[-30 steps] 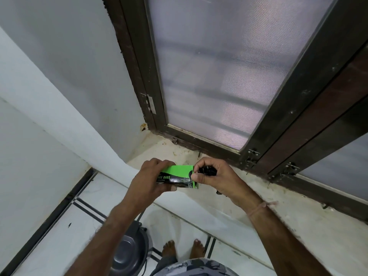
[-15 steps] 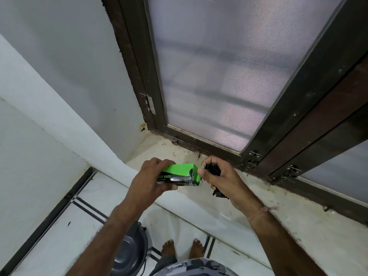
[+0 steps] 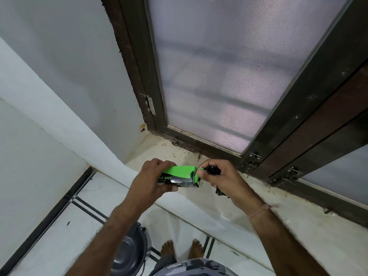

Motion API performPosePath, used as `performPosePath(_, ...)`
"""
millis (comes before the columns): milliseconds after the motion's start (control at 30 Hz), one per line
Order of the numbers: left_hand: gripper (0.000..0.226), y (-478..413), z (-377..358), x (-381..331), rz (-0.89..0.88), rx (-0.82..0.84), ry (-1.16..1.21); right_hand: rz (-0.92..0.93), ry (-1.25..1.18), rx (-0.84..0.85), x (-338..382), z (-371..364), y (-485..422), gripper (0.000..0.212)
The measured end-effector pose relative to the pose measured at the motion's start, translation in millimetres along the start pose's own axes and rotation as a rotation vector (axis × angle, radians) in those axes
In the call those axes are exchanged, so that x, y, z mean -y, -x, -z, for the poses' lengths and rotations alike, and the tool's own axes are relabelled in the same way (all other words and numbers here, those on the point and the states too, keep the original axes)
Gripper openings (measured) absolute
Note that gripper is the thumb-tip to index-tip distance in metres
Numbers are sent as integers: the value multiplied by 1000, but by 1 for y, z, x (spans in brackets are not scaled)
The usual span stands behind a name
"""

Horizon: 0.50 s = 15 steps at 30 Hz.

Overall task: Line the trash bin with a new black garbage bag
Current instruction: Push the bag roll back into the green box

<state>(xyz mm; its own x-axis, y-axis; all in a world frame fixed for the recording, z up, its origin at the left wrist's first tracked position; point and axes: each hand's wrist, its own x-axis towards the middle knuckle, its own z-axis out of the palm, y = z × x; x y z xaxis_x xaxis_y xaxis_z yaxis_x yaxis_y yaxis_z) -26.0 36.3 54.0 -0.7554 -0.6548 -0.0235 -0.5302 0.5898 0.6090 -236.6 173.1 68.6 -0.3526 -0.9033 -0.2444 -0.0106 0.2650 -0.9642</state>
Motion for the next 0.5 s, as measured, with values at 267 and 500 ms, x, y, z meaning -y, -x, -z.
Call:
performPosePath(267,51,0,-5,1,2,-11,-25,1,-87,-85,-14,-15,-6,5)
performPosePath(500,49,-3,-10,5,45,-8,-57,27,-149,-143,-28,-26,-7,19)
